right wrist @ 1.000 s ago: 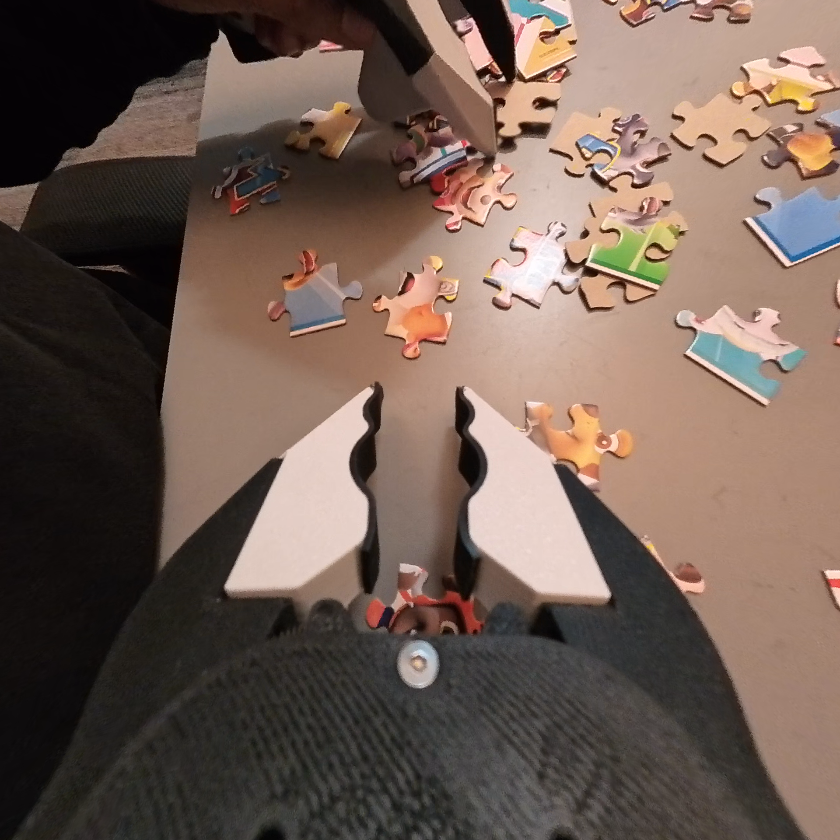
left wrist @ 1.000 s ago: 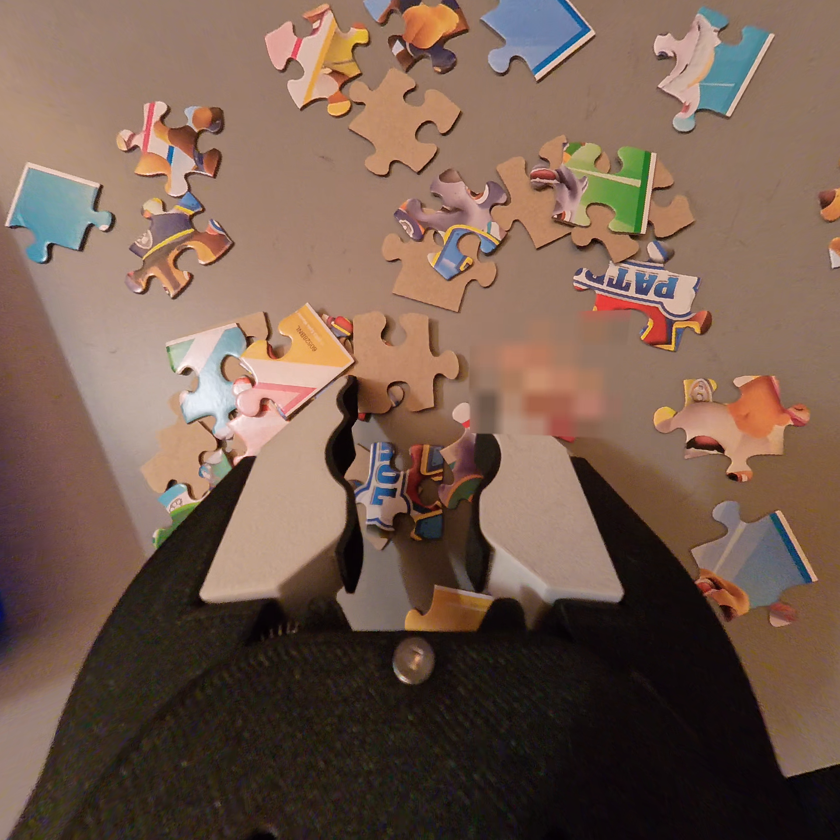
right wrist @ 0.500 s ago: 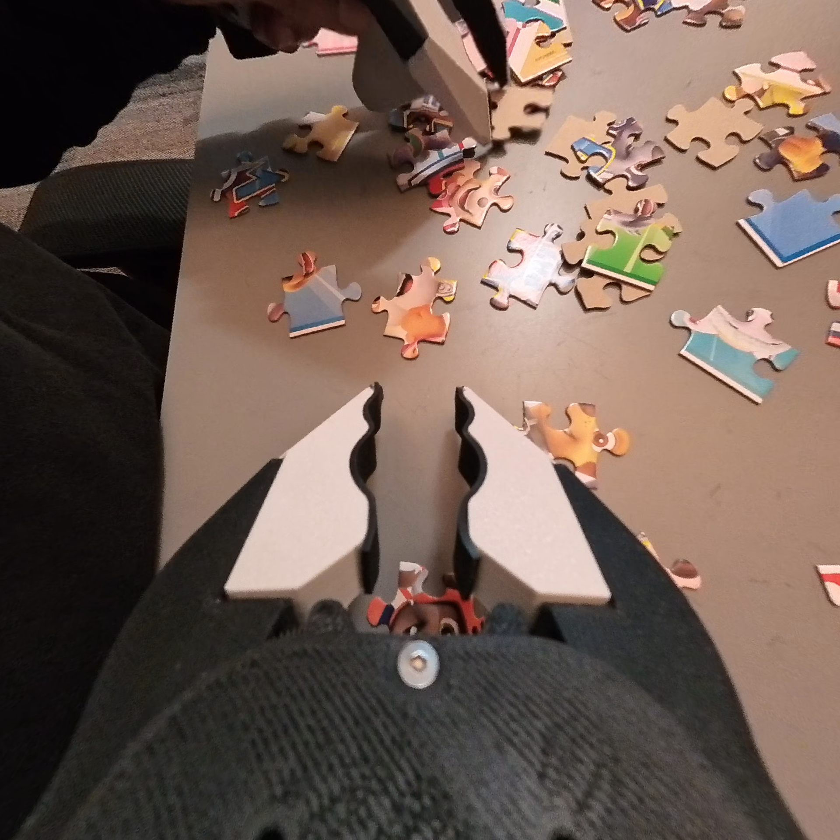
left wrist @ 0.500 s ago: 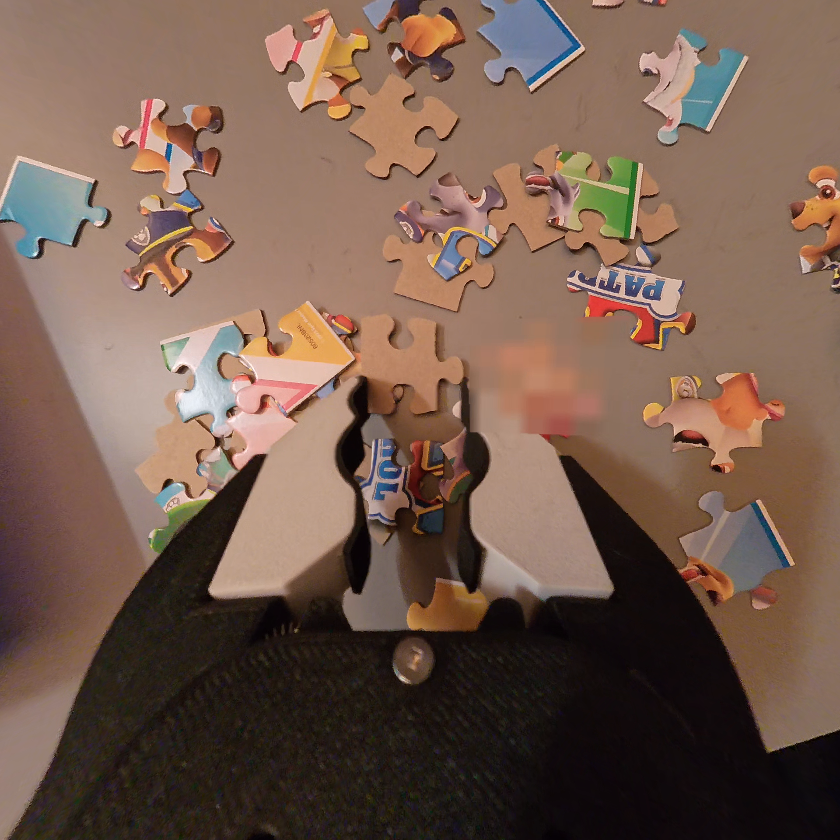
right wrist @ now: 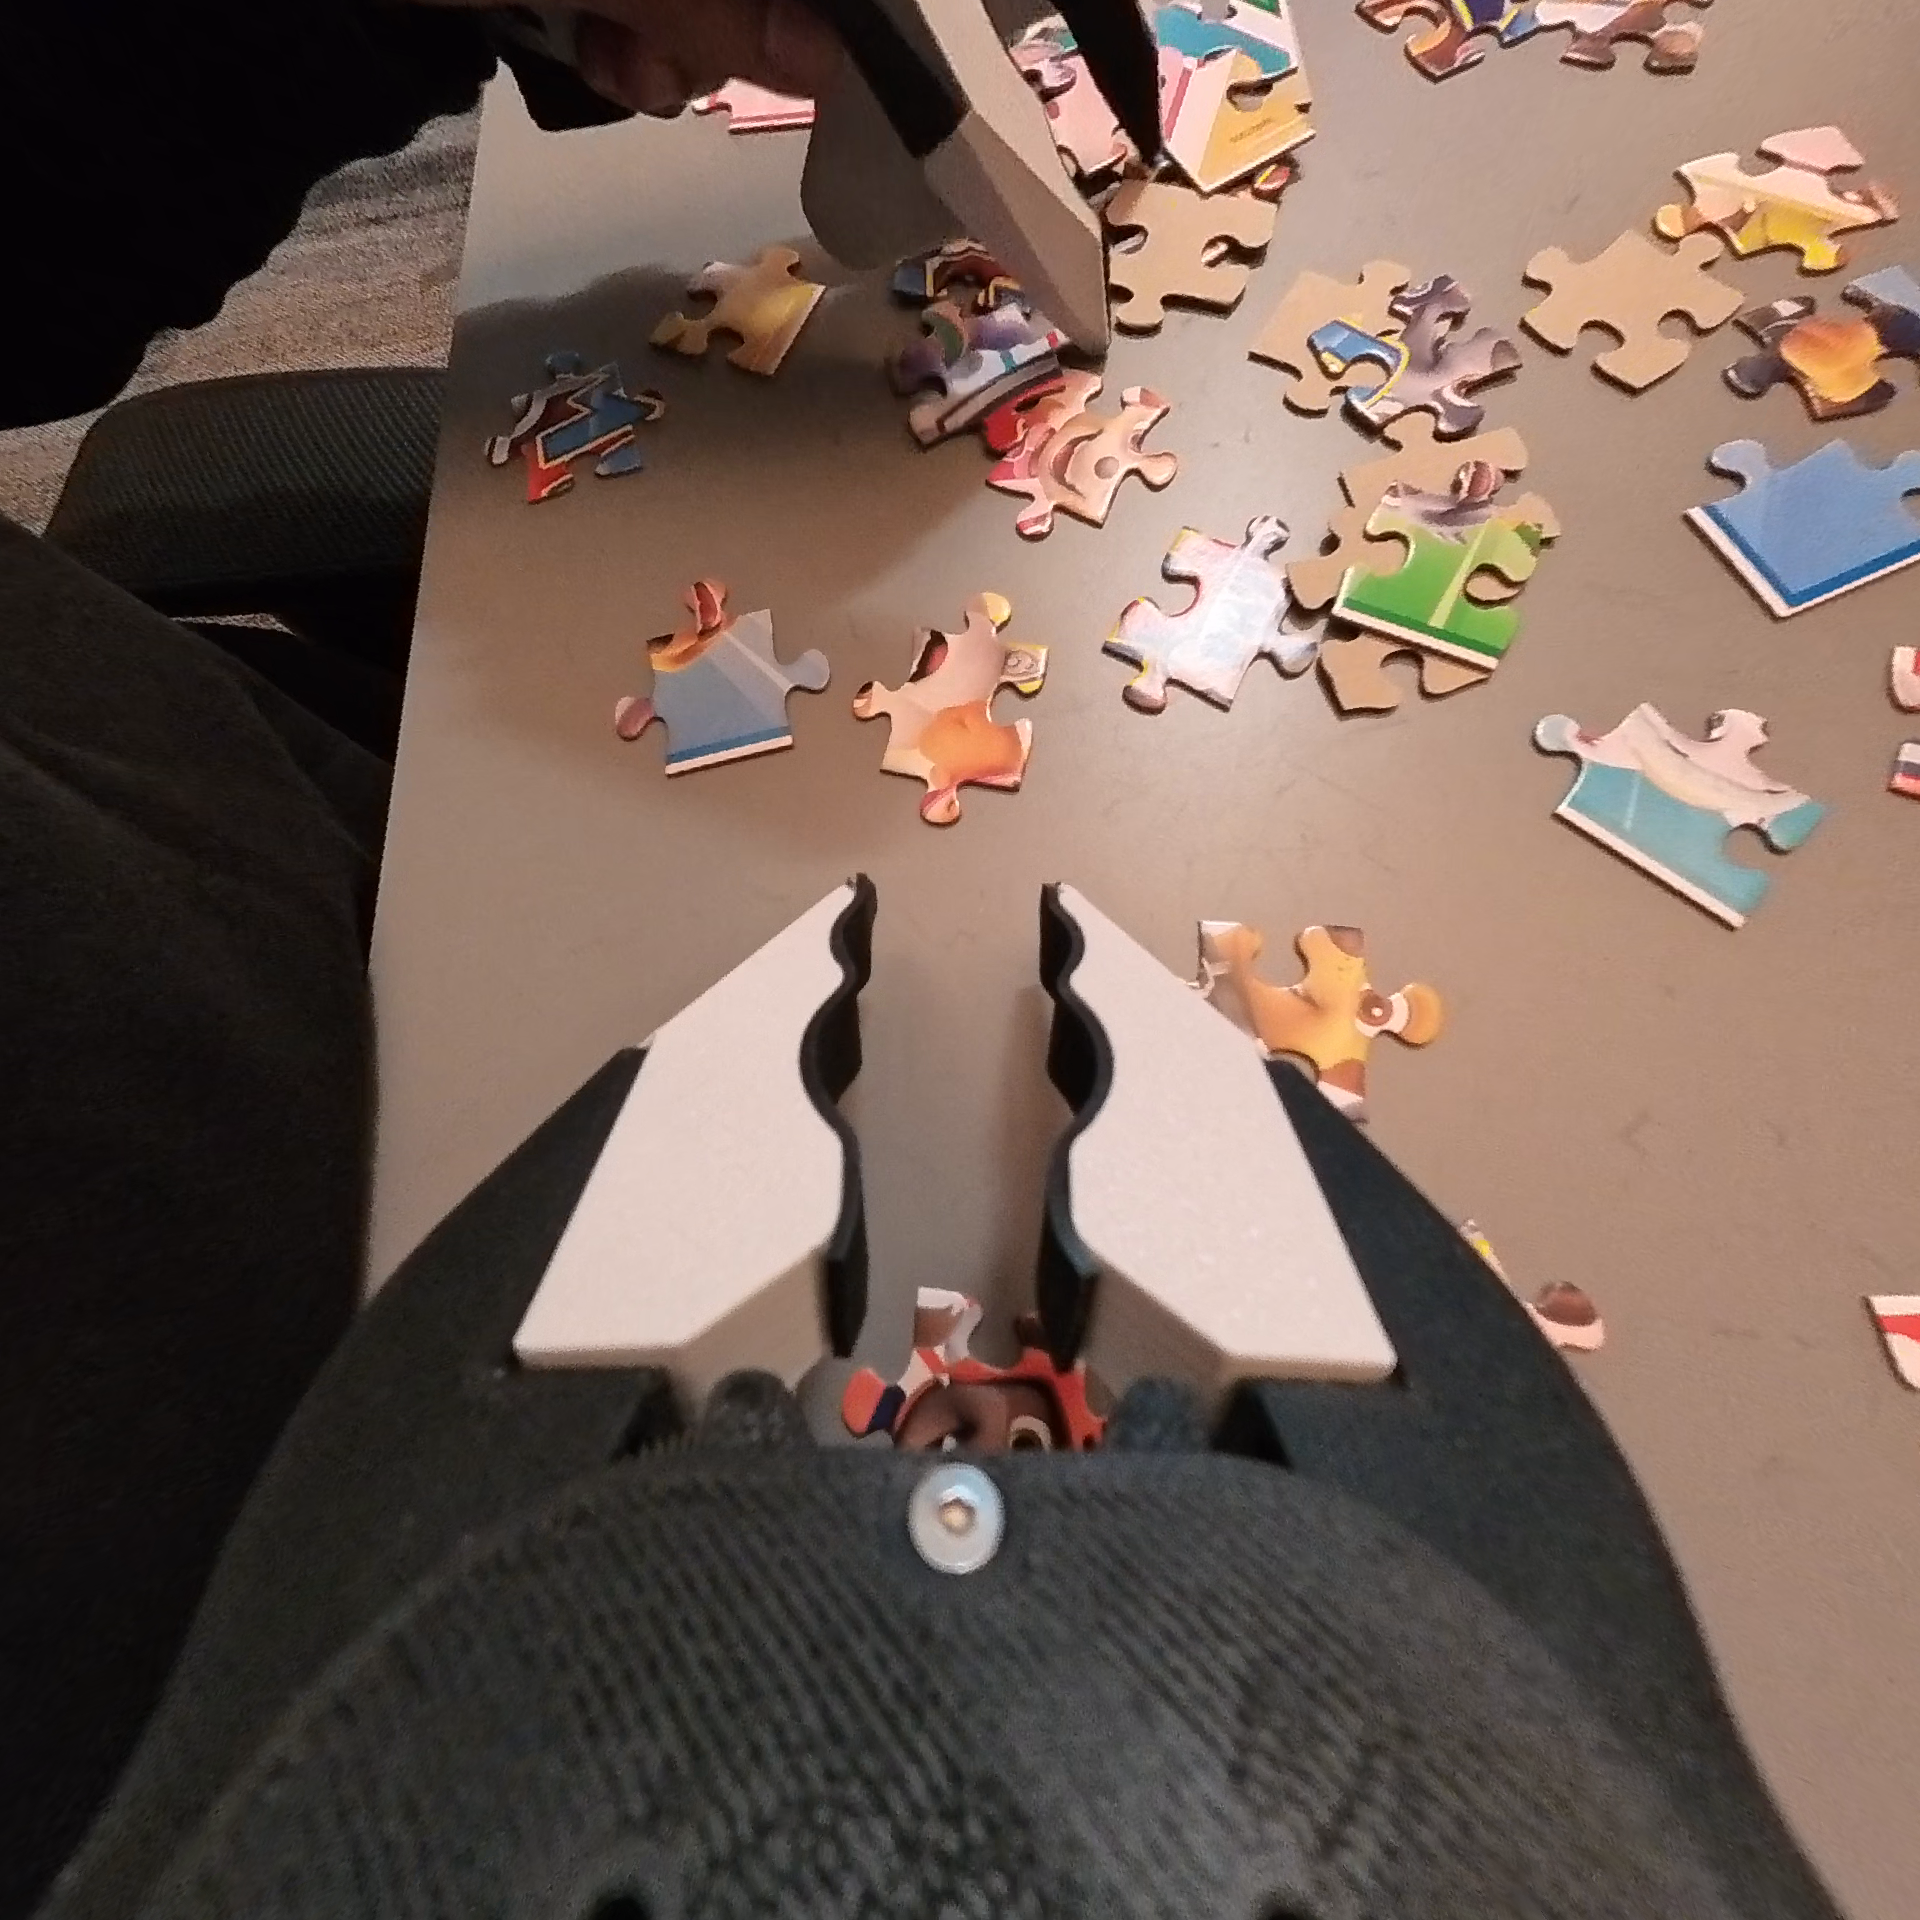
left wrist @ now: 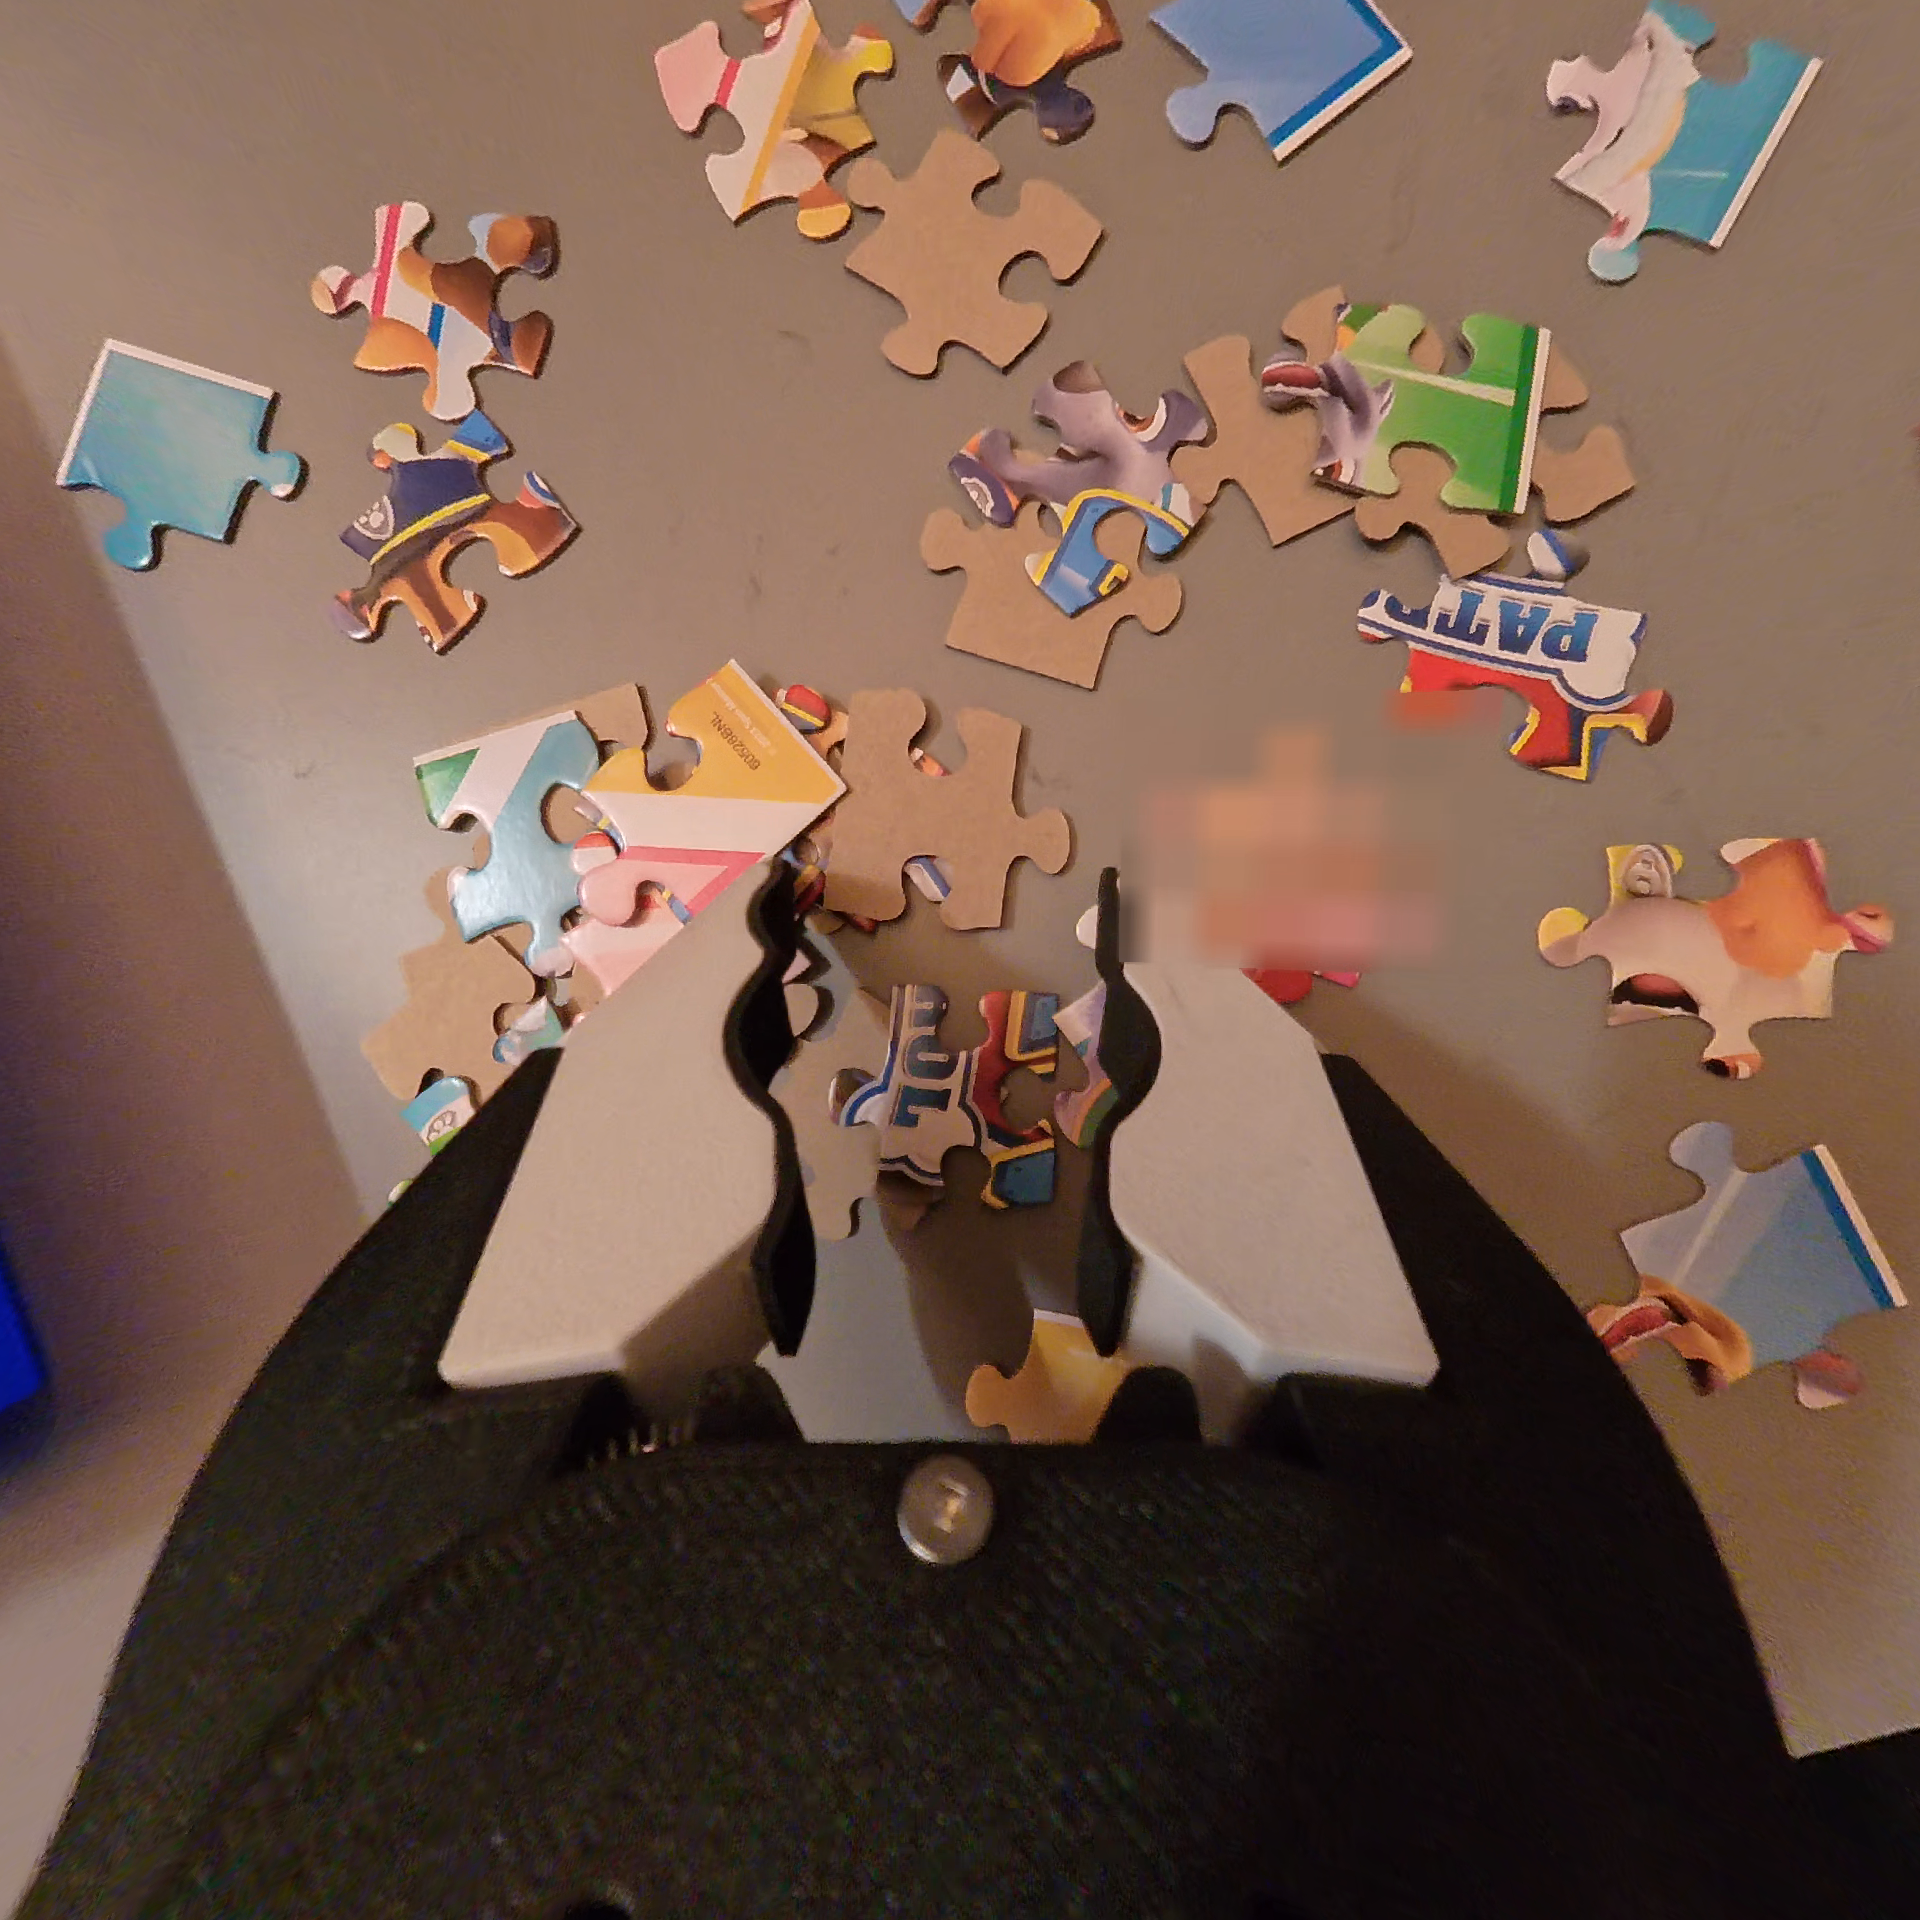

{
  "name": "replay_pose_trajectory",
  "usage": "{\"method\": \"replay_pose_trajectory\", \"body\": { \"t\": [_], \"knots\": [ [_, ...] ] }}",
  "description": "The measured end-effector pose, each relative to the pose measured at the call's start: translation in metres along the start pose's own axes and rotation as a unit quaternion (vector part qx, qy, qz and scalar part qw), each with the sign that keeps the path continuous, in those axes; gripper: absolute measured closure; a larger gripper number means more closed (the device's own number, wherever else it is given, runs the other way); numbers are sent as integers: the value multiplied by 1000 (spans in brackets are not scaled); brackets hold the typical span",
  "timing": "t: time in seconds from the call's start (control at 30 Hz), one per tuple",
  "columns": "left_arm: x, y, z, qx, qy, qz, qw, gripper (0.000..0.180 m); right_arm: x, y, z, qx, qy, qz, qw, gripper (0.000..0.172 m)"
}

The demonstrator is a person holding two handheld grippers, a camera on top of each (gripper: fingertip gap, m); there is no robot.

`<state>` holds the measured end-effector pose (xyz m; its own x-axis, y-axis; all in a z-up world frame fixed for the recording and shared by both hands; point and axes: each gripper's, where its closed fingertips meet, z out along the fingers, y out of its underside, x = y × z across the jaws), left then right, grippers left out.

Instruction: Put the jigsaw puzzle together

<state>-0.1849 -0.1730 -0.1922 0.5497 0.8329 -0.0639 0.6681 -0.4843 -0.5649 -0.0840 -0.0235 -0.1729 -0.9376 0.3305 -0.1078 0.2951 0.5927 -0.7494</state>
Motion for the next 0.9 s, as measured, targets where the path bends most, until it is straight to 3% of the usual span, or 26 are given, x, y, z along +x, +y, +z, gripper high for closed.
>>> {"method": "replay_pose_trajectory", "body": {
  "t": [0.07, 0.23, 0.57, 0.63, 0.8, 0.9],
  "knots": [
    [0, 0, 0, 0, 1, 0, 1000, 126, 0, 0, 0, 0, -1, 0, 1000, 141],
    [0, 1, -1, -4, 5, 9, 1000, 150, -1, 0, 0, 0, 0, -2, 1000, 141],
    [6, -2, -4, 9, 28, 0, 1000, 150, 0, -1, -1, 3, 2, -2, 1000, 141],
    [8, -7, -8, 23, 41, -11, 999, 164, 1, -4, -1, 7, 5, -6, 1000, 143],
    [14, -14, -15, 47, 87, -47, 994, 161, 5, -25, -2, 23, 23, -45, 998, 144],
    [6, -11, -11, 47, 57, -26, 997, 142, 6, -35, 0, 28, 26, -65, 997, 145]
  ]
}}
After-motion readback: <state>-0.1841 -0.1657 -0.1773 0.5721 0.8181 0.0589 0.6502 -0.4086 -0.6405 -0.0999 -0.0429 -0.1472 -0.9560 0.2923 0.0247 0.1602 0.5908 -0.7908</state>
